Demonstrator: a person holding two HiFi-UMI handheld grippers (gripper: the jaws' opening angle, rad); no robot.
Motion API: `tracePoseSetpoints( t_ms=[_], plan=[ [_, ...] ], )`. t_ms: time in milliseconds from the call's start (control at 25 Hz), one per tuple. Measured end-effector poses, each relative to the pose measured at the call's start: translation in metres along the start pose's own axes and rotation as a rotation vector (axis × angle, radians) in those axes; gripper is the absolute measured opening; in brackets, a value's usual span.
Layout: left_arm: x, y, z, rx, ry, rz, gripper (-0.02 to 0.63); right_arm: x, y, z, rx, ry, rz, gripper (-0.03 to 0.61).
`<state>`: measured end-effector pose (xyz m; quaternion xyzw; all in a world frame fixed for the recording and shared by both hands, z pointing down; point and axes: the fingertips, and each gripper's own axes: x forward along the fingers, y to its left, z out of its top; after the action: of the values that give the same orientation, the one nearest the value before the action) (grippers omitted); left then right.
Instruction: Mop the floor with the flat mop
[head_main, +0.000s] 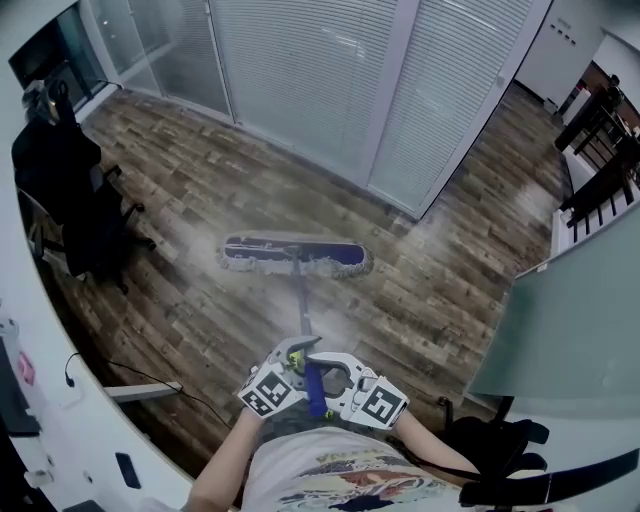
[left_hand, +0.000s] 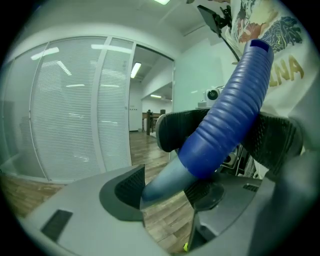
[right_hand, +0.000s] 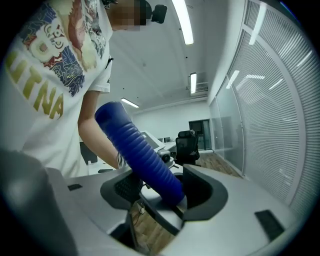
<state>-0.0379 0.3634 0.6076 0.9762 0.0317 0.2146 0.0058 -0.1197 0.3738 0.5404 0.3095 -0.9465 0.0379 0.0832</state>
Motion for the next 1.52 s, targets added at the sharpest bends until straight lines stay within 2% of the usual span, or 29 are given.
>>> tracePoseSetpoints(
  t_ms=[160,520,760,1000,1160,1520],
  plan=[
    [-0.003,-0.010,-0.012,0.008,0.014,0.010,0.199,0.000,0.013,-0.005,0.003,-0.016,0.016,0.225],
    [0.001,0.019,-0.009,0.055,0.020,0.003,0.192,0.015,-0.015,-0.005,0.012,-0.030,0.066,0.239],
    [-0.010,0.081,-0.009,0.047,0.009,0.008,0.189,0.055,-0.062,0.006,0.018,-0.019,0.075,0.241],
    [-0.028,0.166,-0.009,0.041,-0.003,0.006,0.188,0.115,-0.124,0.024,0.018,-0.016,0.072,0.242],
    [-0.034,0.218,-0.006,0.057,0.000,-0.002,0.187,0.145,-0.166,0.038,0.002,-0.050,0.053,0.242],
    [-0.019,0.291,-0.005,0.063,0.000,0.004,0.189,0.174,-0.234,0.036,0.000,-0.048,0.062,0.242]
  ],
)
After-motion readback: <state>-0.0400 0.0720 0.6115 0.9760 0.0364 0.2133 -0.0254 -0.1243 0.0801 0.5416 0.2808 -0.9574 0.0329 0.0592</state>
